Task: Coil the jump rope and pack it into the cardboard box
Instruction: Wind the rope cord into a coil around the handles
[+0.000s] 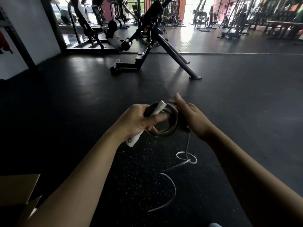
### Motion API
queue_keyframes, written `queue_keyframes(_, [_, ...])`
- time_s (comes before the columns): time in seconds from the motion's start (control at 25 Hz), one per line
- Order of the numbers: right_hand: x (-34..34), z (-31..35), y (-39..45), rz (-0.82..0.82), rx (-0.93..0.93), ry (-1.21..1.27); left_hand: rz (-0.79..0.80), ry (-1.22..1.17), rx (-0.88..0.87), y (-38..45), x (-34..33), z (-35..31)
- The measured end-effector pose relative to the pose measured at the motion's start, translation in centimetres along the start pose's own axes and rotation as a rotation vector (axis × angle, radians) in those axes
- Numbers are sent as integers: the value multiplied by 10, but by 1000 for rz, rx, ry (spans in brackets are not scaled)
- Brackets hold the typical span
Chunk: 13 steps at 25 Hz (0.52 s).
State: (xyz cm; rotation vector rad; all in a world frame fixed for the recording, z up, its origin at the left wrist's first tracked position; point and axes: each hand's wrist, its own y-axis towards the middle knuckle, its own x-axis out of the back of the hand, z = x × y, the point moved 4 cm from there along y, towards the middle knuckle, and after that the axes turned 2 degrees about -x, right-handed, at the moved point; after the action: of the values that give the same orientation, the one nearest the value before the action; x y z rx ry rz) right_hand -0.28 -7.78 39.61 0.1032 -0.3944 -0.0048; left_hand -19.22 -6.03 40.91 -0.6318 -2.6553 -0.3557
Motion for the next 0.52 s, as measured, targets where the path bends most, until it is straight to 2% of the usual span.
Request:
queue_keyframes(0.16, [8,-11,-4,-57,-14,191,-325,-550,9,7,10,1])
queue_keyframes(0.32, [-35,-11,-8,64,-87,406,-654,-980,177,7,-12,-1])
queue_keyframes(0.44, [-69,-4,-16,19,-71,482,-688,-1045,255,3,-34,6])
queue_keyframes(0.52, [-76,2,-20,-127,-25,550,-664,-997,313,1,-41,13])
